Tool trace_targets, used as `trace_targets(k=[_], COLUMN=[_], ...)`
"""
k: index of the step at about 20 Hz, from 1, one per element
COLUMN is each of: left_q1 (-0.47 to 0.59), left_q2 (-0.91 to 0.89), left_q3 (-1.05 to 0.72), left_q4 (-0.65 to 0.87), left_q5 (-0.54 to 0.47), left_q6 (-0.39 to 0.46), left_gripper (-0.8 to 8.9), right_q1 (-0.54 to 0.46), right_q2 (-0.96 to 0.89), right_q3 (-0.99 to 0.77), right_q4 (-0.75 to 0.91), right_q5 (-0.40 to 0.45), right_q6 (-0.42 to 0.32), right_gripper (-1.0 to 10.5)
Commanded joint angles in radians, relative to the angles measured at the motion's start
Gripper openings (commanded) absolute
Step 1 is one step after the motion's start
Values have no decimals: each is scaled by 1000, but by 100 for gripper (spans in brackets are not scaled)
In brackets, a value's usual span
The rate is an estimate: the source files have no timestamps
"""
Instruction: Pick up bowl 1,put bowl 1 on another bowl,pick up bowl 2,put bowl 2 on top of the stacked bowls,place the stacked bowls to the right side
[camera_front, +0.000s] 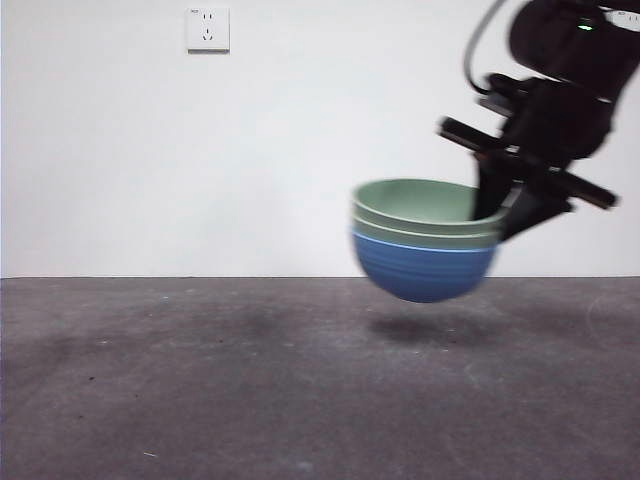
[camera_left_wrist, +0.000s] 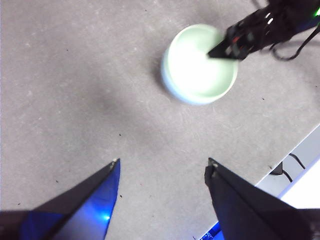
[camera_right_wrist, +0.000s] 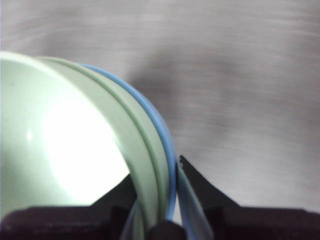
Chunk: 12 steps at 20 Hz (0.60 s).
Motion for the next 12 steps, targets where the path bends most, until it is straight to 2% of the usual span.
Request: trace_targets(k=[1,6,12], left_q1=[-5,-5,-5], left_q2=[0,0,0], left_q3=[-1,-1,-1], left_q4=[-42,-41,-40], left_q5=[2,2,2], left_q6=[3,3,3], left_gripper=[291,291,291], right_q1=[-55,-153,-166], right_q2=[6,25,99], right_q3=[-3,-3,-3], right_q4=[13,10,6], right_q5=[10,20,21], right_q6=[-28,-50,-68], right_gripper=[-13,-13,-13])
